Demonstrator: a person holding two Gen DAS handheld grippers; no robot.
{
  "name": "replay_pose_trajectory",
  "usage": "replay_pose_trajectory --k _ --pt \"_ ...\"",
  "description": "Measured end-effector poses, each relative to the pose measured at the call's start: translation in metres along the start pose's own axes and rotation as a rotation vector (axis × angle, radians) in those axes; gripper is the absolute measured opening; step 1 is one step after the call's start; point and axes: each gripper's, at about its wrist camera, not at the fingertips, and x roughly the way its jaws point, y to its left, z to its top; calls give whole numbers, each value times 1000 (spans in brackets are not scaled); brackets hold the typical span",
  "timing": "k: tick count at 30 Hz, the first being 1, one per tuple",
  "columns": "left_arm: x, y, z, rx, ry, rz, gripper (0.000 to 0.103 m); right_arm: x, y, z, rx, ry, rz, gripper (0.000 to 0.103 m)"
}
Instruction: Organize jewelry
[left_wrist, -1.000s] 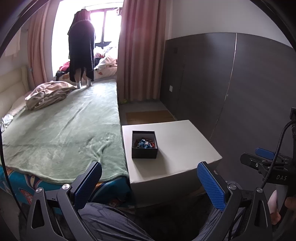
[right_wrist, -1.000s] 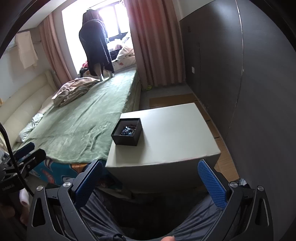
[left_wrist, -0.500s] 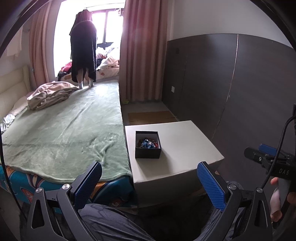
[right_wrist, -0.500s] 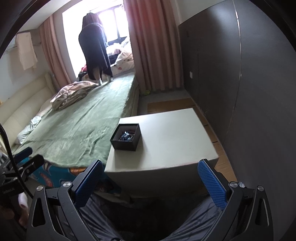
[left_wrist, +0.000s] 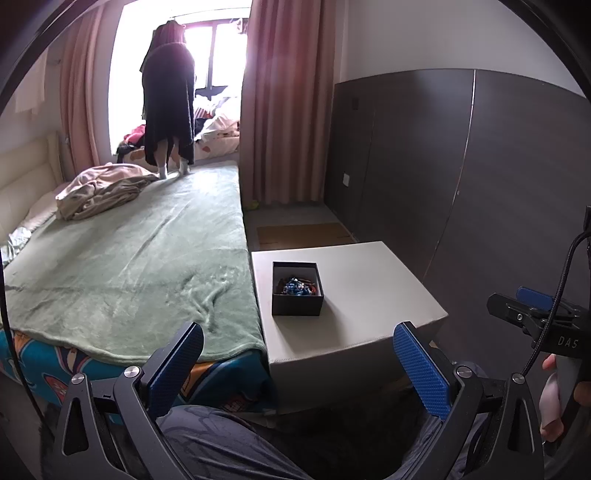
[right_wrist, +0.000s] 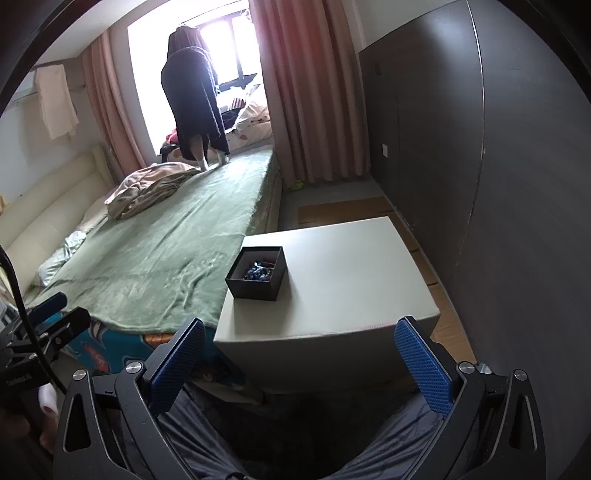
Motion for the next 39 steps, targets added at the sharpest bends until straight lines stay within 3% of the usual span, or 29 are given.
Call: replay_pose_trajectory --k 39 --pt "-5 6 -9 2 -7 -16 103 -3 8 -3 -12 19 -5 103"
